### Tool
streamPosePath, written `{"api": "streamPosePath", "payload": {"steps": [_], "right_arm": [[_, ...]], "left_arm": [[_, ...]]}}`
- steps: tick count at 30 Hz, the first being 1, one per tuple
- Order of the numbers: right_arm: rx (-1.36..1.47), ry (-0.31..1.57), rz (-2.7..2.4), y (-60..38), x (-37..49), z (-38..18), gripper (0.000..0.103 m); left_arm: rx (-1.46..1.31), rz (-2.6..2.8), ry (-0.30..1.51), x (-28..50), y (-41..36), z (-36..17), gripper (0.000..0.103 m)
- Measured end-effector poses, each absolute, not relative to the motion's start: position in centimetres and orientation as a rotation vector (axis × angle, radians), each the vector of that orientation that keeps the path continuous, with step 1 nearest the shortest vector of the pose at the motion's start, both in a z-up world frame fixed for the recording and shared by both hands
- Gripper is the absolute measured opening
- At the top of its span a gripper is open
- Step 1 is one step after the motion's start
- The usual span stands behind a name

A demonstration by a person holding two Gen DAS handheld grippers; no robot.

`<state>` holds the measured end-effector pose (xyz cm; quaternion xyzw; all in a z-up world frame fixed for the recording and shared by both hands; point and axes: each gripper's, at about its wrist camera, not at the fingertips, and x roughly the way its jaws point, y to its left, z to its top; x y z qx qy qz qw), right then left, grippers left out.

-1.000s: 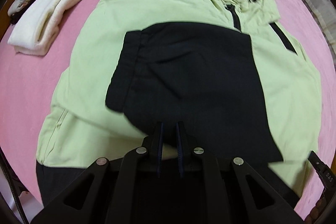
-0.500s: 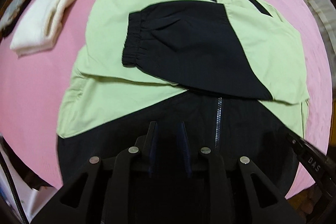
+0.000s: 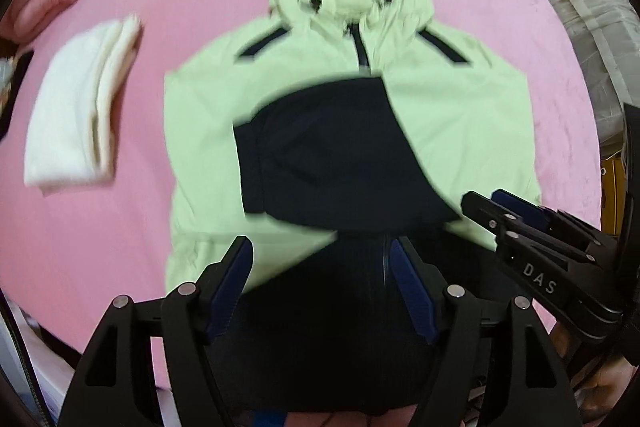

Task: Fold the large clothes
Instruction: 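Grasp the green hood with both grippers and lift it up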

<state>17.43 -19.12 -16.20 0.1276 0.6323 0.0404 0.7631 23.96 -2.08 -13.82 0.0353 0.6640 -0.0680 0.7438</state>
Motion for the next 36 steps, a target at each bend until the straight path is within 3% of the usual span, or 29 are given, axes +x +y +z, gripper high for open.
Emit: {"api": "streamPosePath", "payload": {"steps": [5,7,14,21,26,33,36], "right_arm": [[0.215,1.314,0.135,-18.6,24.6,-12.7,0.054],[0.224,1.278,0.156,-18.7,26.9,-11.9,0.057],[0.271,1.283,0.171,-20.6,38.6,-11.3,0.058],[0.502,1.365,0.123,-25.5,49.0,-15.7,0.059],[0.433,1.367,-0.015,-27.8,52.4,-19.8,0.059],[0.492,1.181,0.084,-31.3,54.6,-25.8,0.059],[0.589,1.114,0.216,-32.3,55.3,-27.9,0.059]], "left_arm": [[0.134,-0.117,1.376,30.3,-2.2,-11.1,0.07],[0.133,-0.088,1.361,32.8,-2.0,-10.2,0.074],[0.17,-0.075,1.355,42.9,-1.9,-9.4,0.075],[0.264,0.039,1.397,52.8,-3.1,-13.6,0.075],[0.21,0.064,1.393,57.2,-3.0,-17.7,0.075],[0.039,-0.044,1.17,61.4,-1.6,-23.1,0.075],[-0.126,-0.123,1.185,63.0,-0.2,-26.4,0.075]]}}
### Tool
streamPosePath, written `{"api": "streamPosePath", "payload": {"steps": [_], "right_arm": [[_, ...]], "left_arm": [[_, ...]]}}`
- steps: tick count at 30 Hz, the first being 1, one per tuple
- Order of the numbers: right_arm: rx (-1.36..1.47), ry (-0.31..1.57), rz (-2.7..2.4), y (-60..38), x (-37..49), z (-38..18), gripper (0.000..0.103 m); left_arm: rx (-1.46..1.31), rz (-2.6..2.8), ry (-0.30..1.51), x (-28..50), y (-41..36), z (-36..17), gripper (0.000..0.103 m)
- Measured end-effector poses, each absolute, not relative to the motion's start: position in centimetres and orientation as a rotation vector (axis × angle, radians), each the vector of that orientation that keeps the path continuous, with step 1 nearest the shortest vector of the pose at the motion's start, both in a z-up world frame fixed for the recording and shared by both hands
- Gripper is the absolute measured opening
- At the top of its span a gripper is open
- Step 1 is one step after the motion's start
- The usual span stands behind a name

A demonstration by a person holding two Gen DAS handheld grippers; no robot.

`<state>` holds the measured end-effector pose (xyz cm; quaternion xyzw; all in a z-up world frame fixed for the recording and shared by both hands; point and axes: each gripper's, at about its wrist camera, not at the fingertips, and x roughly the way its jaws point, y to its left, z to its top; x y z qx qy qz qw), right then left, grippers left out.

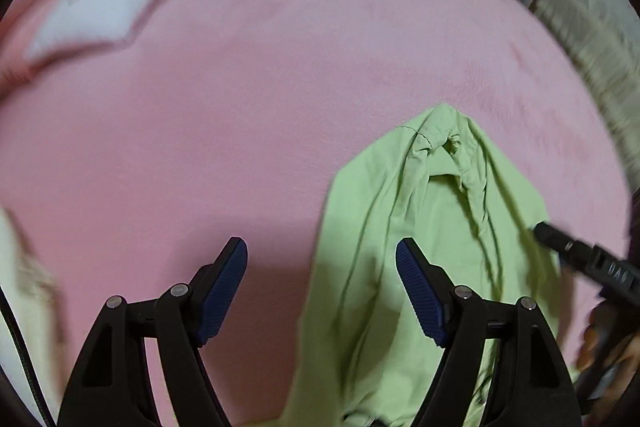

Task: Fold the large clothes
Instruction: 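Grasp the green hood with both grippers and lift it up, then lay the lifted hood down over the folded jacket body with both grippers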

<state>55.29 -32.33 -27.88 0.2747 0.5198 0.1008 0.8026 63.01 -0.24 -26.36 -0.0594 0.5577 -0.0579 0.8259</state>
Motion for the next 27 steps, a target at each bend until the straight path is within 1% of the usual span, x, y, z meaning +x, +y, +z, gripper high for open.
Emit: {"api": "streamPosePath", "payload": {"steps": [3,4,5,6,7,8,9,13,17,22,27], "right_arm": [[0.615,1.095,0.287,-32.1,55.8,-28.9,0.059],[0.605,1.081,0.311,-31.9,55.8,-28.8,0.059],[0.592,1.053,0.336,-31.7,55.9,-28.6,0.054],[0.577,1.032,0.361,-31.3,55.9,-28.4,0.042],[0.564,1.027,0.372,-31.0,56.0,-28.4,0.009],[0.54,1.036,0.371,-30.6,56.1,-28.2,0.005],[0.524,1.028,0.386,-30.1,56.1,-27.9,0.005],[0.527,0.968,0.456,-29.4,55.6,-26.2,0.005],[0.609,0.896,0.513,-29.7,54.2,-23.7,0.004],[0.491,0.766,0.645,-28.1,49.9,-19.0,0.004],[0.411,0.733,0.718,-28.1,44.4,-16.0,0.004]], "left_arm": [[-0.253,-0.155,1.254,64.5,0.6,-29.7,0.074],[-0.271,-0.148,1.266,64.9,0.8,-30.4,0.069],[-0.29,-0.144,1.27,65.1,0.8,-31.1,0.067],[-0.307,-0.157,1.264,65.3,0.8,-31.5,0.056],[-0.323,-0.192,1.262,65.5,0.6,-31.7,0.029],[-0.357,-0.256,1.265,65.7,0.4,-31.9,0.013],[-0.383,-0.287,1.272,65.8,0.2,-32.0,0.007],[-0.331,-0.364,1.202,65.0,-0.7,-30.7,0.004],[-0.354,-0.521,1.06,62.5,-0.5,-26.8,0.004],[-0.312,-0.642,0.958,58.8,0.3,-21.6,0.004],[-0.237,-0.732,0.912,53.3,1.9,-17.9,0.004]]}}
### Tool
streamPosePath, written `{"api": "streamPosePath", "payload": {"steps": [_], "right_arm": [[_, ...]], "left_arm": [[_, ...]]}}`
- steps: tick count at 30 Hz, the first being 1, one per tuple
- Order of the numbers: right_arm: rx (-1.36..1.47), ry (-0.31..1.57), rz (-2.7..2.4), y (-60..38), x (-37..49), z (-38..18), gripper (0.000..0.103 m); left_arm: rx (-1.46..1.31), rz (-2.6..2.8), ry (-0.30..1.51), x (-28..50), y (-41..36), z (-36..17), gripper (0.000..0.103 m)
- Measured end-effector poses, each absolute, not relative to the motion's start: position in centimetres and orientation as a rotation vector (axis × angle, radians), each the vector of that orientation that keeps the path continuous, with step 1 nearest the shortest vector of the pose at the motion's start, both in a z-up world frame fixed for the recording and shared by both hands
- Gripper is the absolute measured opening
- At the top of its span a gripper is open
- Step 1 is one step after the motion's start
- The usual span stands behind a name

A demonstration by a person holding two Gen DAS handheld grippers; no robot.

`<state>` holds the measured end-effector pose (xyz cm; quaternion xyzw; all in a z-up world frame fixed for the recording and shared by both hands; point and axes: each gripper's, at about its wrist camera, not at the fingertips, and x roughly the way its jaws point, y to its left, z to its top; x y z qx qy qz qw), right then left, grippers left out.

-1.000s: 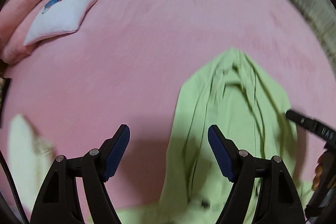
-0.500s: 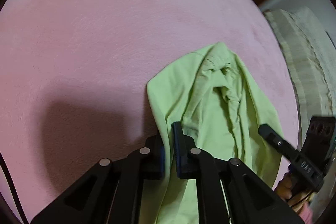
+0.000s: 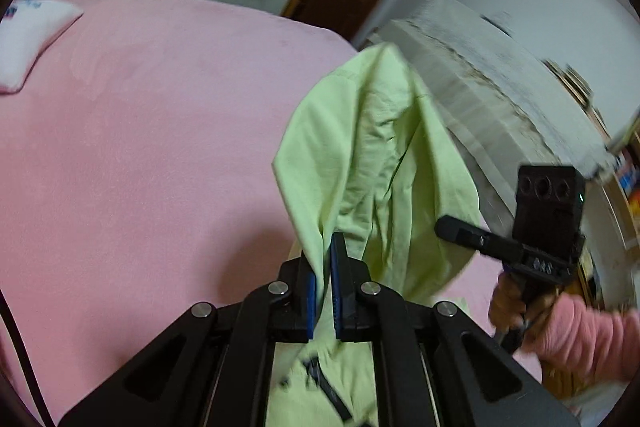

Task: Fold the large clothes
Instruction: 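Lay the lifted hood down over the folded jacket body with both grippers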

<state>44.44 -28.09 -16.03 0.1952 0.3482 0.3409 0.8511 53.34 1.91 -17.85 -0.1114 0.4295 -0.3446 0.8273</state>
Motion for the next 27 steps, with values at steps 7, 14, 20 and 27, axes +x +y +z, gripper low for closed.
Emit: {"api": "streamPosePath", "payload": {"steps": [7,14,20,27], "right_arm": [[0.249,0.76,0.728,-28.4,35.7,-15.0,0.008],[0.26,0.836,0.552,-29.3,30.9,-18.5,0.055],[0.254,1.044,0.41,-29.3,29.3,-22.4,0.072],[0.12,1.151,0.341,-29.7,26.5,-22.3,0.072]], "left_arm": [[-0.177,-0.731,0.954,45.3,4.6,-17.5,0.004],[-0.042,-0.61,1.012,39.4,3.3,-22.1,0.009],[0.226,-0.471,1.164,35.3,2.0,-26.7,0.052],[0.237,-0.332,1.286,33.0,4.7,-27.1,0.069]]}}
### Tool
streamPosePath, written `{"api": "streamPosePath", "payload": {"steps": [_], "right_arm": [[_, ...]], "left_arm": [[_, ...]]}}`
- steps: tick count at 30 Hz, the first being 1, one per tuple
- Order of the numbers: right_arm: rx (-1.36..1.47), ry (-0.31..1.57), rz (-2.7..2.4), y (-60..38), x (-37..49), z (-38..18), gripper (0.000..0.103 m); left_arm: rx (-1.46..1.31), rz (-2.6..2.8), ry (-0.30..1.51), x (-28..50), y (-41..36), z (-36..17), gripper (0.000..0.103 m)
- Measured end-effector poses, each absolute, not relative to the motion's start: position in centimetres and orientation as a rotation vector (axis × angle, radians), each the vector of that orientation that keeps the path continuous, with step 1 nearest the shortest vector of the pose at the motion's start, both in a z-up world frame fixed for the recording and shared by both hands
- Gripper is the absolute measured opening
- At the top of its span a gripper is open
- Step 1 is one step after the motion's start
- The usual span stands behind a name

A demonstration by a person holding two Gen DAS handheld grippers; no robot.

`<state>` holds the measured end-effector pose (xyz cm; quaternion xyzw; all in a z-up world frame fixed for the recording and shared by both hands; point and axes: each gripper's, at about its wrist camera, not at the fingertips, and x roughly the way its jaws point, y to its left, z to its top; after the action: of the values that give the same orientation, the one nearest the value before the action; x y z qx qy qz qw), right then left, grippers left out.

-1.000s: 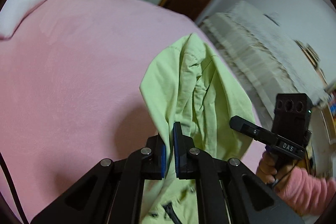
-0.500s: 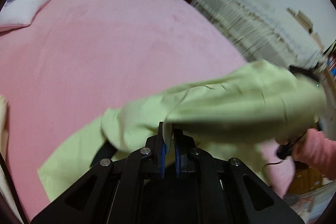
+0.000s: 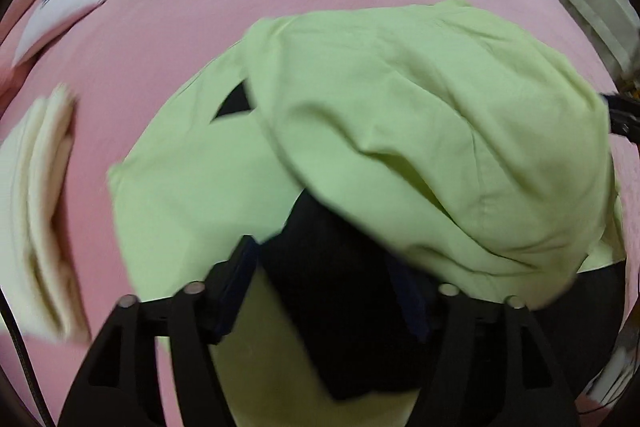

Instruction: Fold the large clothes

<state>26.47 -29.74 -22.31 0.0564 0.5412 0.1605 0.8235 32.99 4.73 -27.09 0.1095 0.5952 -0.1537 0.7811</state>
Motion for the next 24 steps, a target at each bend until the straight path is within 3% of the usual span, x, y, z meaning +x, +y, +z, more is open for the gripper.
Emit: {"api": "streamPosePath", "payload": {"steps": [3,7,11,14,15,16,17,19,24], "right_arm": [[0.131,1.098,0.312,-29.9,25.8,-20.6,0.072],[0.23,0.994,0.284,-30.0,25.3,-18.6,0.072],[0.537,1.058,0.263,-27.6,26.3,-21.4,0.072],[0.658,1.088,0.291,-24.5,26.3,-23.5,0.07],[0.674,1.089,0.301,-23.6,26.2,-24.2,0.067],[0.684,1.088,0.302,-23.0,26.2,-24.6,0.05],[0.694,1.099,0.284,-22.5,26.2,-25.5,0.028],[0.684,1.147,0.258,-22.0,26.3,-27.2,0.015],[0.477,1.225,0.207,-22.2,25.9,-29.0,0.0]], "left_arm": [[0.196,-0.264,1.3,32.1,6.0,-25.7,0.07],[0.156,-0.19,1.178,30.4,5.4,-22.3,0.07],[-0.029,-0.184,1.015,30.9,2.8,-18.9,0.07],[-0.153,-0.257,1.046,32.9,0.6,-20.4,0.069],[-0.159,-0.256,1.064,33.4,-0.3,-21.1,0.063],[-0.146,-0.245,1.083,33.5,-1.2,-21.8,0.05],[-0.121,-0.231,1.126,34.1,-2.0,-23.0,0.047],[-0.089,-0.212,1.217,34.5,-2.9,-25.3,0.043],[0.078,-0.124,1.279,34.1,-2.2,-28.7,0.039]]}}
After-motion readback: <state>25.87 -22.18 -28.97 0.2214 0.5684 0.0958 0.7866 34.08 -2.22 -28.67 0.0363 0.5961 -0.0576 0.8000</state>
